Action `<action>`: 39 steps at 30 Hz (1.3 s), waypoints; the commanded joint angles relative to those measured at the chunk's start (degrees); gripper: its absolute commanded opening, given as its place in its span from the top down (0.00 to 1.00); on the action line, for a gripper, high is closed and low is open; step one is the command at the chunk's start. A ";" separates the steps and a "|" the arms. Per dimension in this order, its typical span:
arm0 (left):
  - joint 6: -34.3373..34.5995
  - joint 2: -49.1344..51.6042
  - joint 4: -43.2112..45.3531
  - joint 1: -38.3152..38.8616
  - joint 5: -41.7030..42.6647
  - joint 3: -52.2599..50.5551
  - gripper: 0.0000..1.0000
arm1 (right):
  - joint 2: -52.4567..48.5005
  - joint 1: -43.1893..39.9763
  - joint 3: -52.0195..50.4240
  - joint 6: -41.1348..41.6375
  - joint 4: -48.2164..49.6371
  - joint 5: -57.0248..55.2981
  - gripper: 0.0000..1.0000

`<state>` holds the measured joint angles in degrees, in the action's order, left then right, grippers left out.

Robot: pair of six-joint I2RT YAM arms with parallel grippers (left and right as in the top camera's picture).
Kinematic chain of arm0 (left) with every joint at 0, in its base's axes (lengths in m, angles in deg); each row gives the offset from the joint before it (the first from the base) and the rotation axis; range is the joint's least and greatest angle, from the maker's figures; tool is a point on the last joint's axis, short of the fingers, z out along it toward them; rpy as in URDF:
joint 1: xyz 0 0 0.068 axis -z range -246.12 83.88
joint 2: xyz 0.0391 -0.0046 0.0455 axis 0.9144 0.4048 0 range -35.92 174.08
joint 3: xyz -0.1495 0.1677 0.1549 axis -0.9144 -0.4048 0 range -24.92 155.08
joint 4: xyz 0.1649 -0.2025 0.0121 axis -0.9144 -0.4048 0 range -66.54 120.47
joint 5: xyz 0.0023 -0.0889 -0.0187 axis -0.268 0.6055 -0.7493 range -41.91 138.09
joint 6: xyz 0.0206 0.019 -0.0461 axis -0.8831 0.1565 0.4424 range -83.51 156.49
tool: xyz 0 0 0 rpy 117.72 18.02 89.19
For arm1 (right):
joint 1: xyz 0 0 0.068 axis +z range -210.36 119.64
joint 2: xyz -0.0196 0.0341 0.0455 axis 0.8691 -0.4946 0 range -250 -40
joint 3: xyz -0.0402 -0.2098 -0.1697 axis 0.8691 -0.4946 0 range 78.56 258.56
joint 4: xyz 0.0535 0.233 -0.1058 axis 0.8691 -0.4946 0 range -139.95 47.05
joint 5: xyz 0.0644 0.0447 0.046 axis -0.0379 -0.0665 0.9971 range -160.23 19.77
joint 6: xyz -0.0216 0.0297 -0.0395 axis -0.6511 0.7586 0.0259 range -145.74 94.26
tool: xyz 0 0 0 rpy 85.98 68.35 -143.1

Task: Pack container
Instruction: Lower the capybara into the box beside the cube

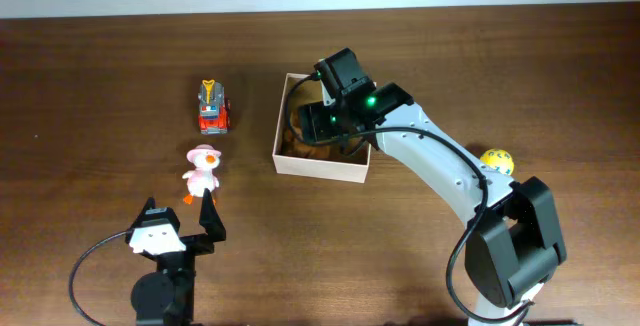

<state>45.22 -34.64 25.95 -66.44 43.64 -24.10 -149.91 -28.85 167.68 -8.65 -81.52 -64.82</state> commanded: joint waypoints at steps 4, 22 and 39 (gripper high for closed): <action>-0.90 -0.28 0.11 -0.13 0.63 -0.28 0.01 | -0.09 0.42 0.07 -11.08 0.33 4.61 0.24; -0.90 -0.28 0.11 -0.13 0.63 -0.28 0.01 | -5.92 0.42 0.00 -11.13 5.49 4.68 0.21; -0.90 -0.28 0.11 -0.13 0.63 -0.28 0.01 | -8.52 0.35 0.09 -11.06 5.38 4.50 0.73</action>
<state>45.22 -34.64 25.95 -66.44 43.64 -24.10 -157.49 -28.85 167.68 -19.74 -75.88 -60.86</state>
